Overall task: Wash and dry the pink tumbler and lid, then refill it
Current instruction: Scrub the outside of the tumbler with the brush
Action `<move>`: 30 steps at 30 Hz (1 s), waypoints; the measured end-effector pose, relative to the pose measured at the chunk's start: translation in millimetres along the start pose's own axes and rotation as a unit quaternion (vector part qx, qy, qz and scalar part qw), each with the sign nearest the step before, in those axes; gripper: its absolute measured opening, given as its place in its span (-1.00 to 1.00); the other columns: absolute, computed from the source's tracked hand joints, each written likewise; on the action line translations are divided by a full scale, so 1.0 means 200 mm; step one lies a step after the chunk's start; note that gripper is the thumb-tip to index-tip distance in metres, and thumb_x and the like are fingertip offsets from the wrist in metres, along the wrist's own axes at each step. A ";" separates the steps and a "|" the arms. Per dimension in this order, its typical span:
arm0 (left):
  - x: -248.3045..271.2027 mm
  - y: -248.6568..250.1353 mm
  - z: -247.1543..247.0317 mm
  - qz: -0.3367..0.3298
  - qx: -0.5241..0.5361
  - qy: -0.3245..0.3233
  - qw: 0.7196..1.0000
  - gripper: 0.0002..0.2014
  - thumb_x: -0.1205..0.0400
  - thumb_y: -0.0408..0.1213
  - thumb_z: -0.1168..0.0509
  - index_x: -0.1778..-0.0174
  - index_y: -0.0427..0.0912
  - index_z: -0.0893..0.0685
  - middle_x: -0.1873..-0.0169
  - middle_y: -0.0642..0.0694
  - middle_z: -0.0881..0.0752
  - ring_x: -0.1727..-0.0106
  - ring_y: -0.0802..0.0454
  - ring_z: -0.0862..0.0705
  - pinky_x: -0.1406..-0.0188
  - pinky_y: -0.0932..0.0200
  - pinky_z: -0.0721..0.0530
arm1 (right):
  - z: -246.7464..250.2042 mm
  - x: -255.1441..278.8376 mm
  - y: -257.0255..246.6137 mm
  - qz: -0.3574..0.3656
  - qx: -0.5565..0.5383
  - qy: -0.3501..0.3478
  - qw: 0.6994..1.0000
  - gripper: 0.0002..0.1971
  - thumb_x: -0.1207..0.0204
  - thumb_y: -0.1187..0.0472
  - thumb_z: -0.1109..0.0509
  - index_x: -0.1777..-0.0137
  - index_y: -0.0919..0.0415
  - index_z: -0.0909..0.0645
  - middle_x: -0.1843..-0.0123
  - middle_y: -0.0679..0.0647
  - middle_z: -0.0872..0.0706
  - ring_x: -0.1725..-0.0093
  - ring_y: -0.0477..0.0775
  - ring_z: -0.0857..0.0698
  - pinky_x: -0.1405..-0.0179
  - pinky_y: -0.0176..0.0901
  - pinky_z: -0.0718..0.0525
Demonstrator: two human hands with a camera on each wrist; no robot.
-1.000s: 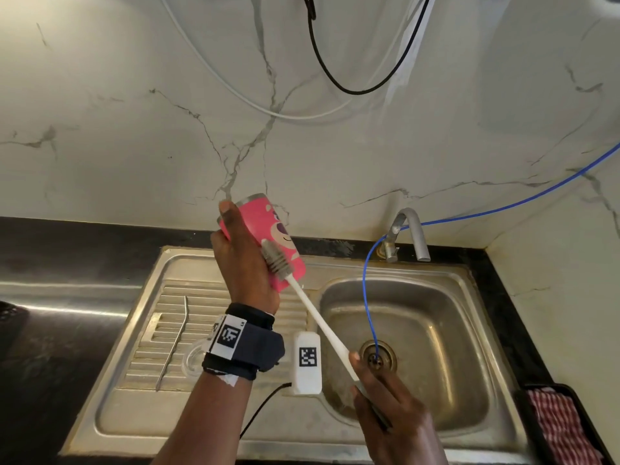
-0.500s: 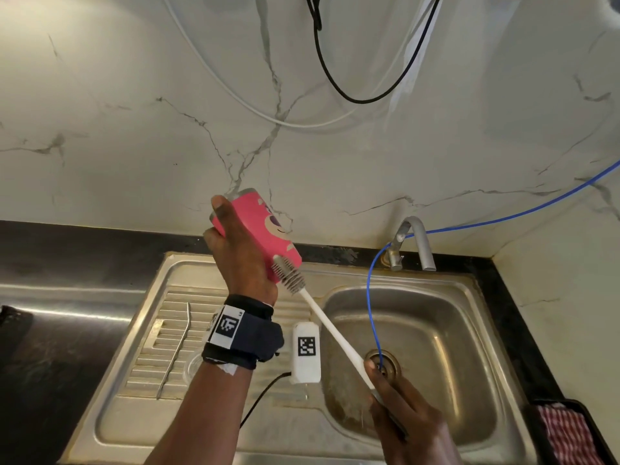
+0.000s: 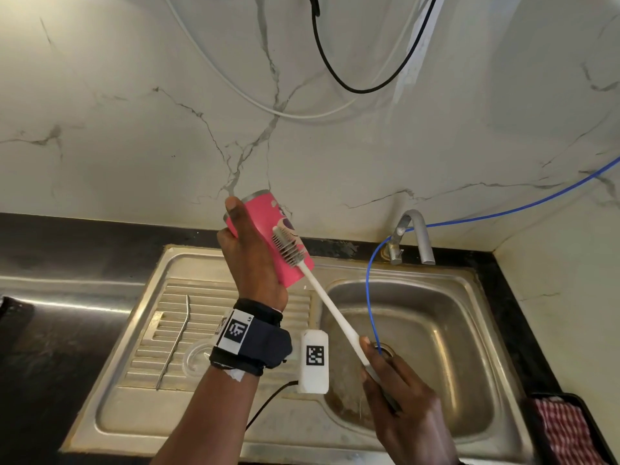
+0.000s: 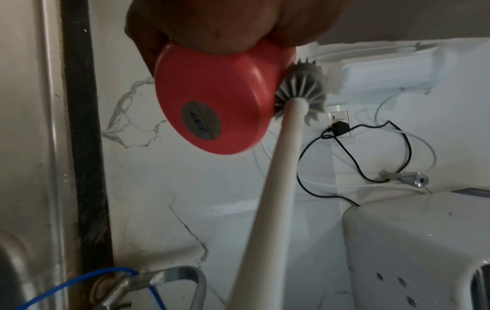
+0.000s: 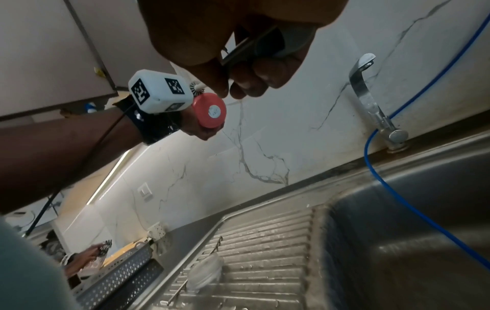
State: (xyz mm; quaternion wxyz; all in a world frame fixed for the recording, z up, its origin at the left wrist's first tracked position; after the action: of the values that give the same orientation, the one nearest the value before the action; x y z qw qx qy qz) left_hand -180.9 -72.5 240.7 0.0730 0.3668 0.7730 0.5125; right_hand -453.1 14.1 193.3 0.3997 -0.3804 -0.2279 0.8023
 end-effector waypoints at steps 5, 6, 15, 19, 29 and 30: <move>-0.05 0.03 0.02 -0.016 -0.013 0.017 1.000 -0.19 -0.67 0.54 -0.15 -0.56 -0.08 -0.52 -0.21 -0.30 -0.83 -0.09 -0.28 -0.91 0.08 -0.15 -0.92 | 0.04 0.06 0.03 0.006 -0.005 -0.001 1.000 -0.30 -0.46 0.31 -0.56 -0.60 -0.16 -0.58 0.00 -0.27 -0.66 0.38 -0.20 -0.56 0.29 -0.53 -0.56; -0.05 0.03 0.03 -0.015 -0.014 0.019 1.000 -0.20 -0.68 0.53 -0.14 -0.56 -0.08 -0.52 -0.21 -0.30 -0.84 -0.08 -0.27 -0.91 0.08 -0.15 -0.92 | 0.05 0.06 0.03 0.006 -0.007 -0.001 1.000 -0.29 -0.45 0.31 -0.57 -0.59 -0.17 -0.59 -0.01 -0.27 -0.67 0.39 -0.20 -0.56 0.29 -0.52 -0.58; 0.00 -0.01 -0.04 0.018 -0.028 -0.003 0.999 -0.29 -0.73 0.48 -0.10 -0.53 -0.03 -0.55 -0.14 -0.23 -0.85 -0.05 -0.22 -0.91 -0.02 -0.28 -0.92 | 0.02 -0.03 0.04 -0.017 -0.023 0.005 1.000 -0.40 -0.54 0.31 -0.54 -0.59 -0.01 -0.63 0.10 -0.21 -0.60 0.35 -0.29 -0.52 0.25 -0.58 -0.50; -0.04 0.07 0.00 -0.014 0.002 0.013 1.000 -0.34 -0.81 0.36 -0.09 -0.57 -0.13 -0.52 0.17 -0.08 -0.90 0.20 -0.06 -0.90 0.19 -0.01 -0.91 | 0.06 0.07 0.05 -0.023 -0.038 -0.001 0.999 -0.33 -0.45 0.31 -0.58 -0.56 -0.16 -0.64 0.05 -0.35 -0.61 0.34 -0.36 -0.56 0.22 -0.60 -0.54; 0.04 0.02 -0.08 0.023 -0.032 -0.028 0.999 -0.34 -0.76 0.45 -0.06 -0.45 -0.02 -0.63 -0.15 -0.29 -0.86 -0.01 -0.22 -0.91 -0.11 -0.37 -0.89 | 0.03 -0.05 -0.01 -0.010 -0.032 0.025 0.999 -0.43 -0.55 0.26 -0.56 -0.57 -0.02 -0.64 0.09 -0.20 -0.65 0.34 -0.29 -0.55 0.23 -0.56 -0.52; 0.02 0.05 -0.07 0.008 -0.020 -0.029 0.999 -0.37 -0.79 0.42 -0.05 -0.39 -0.03 -0.67 -0.04 -0.25 -0.89 0.09 -0.16 -0.92 -0.09 -0.29 -0.91 | 0.04 0.00 0.01 -0.015 -0.031 0.020 0.999 -0.38 -0.50 0.29 -0.57 -0.57 -0.09 -0.64 0.05 -0.19 -0.69 0.33 -0.28 -0.60 0.21 -0.57 -0.55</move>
State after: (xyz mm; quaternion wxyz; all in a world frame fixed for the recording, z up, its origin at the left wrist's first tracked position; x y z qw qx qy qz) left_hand -185.5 -79.4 256.8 0.0987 0.3866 0.7568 0.5177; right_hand -459.5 12.2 197.8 0.4041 -0.4052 -0.2503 0.7810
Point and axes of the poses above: each hand's wrist, its own x-axis away from the middle knuckle, its own z-axis out of the back of the hand, y = z × x, the point moved 6 cm from there along -x, towards the middle knuckle
